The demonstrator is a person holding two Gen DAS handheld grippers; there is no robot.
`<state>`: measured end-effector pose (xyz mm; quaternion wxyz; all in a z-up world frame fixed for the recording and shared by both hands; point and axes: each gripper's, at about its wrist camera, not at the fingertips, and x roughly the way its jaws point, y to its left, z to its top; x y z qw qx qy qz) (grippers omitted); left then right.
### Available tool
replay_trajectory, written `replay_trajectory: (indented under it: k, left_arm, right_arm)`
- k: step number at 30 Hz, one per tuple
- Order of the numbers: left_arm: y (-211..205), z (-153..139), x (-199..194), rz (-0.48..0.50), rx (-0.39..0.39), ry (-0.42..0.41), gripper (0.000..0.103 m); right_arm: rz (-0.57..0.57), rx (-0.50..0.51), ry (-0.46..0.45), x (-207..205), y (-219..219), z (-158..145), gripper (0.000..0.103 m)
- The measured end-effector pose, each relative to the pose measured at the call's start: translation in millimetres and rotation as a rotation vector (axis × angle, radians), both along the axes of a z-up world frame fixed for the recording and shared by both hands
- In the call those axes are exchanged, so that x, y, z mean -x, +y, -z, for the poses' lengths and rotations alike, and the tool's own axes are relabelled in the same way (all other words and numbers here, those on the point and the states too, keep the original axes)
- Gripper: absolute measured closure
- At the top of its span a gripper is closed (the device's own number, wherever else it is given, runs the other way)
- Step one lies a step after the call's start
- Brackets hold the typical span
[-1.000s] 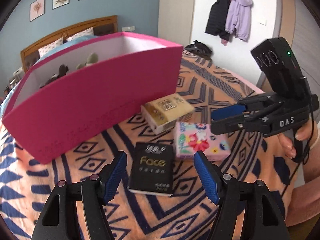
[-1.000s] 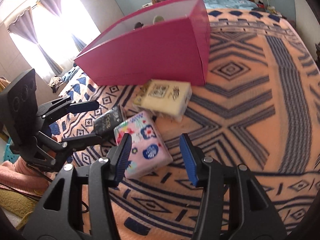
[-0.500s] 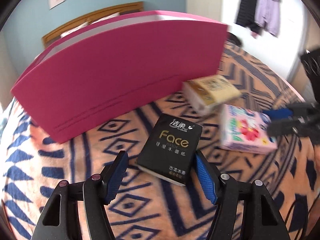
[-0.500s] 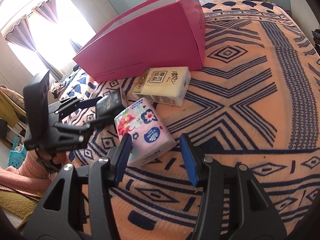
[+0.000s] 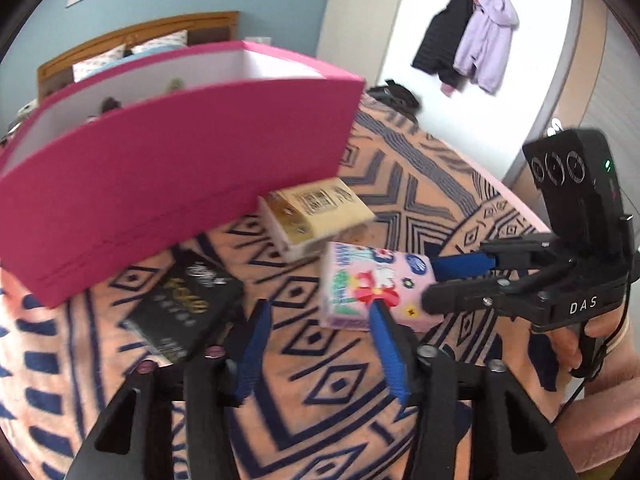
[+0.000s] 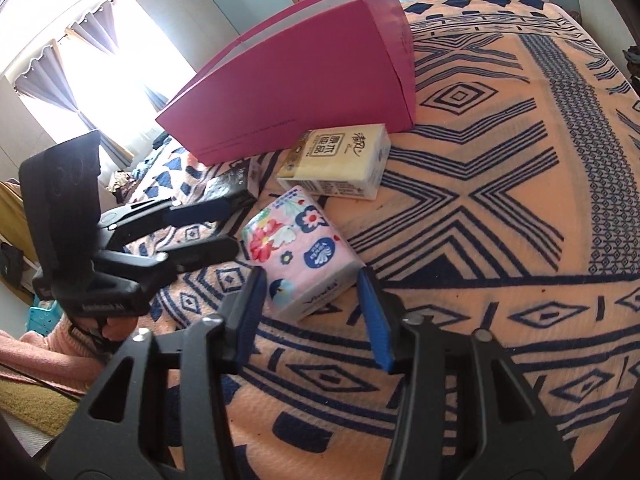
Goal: Organize objects
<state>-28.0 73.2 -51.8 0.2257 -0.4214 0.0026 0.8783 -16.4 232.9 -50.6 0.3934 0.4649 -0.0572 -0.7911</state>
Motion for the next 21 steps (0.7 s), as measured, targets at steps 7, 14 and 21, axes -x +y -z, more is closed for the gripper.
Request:
replay_trajectory:
  k: [7,14,21]
  left_arm:
    - [3.3,4.7,3.8,0.04,-0.11,-0.079,0.063]
    - [5.6,2.5,-0.8,0.048,-0.133,-0.083,0.063]
    - [8.0,-1.1,-4.0,0.048,-0.155,-0.081,0.059]
  right_arm:
    - [0.005,0.029,-0.017,10.7,-1.1,1.4,0.064]
    - [0.023,0.052,-0.036,18.8,-2.5,5.4,0.061]
    - [0.033,0.049,-0.012,16.2,-1.8,-1.0,0.061]
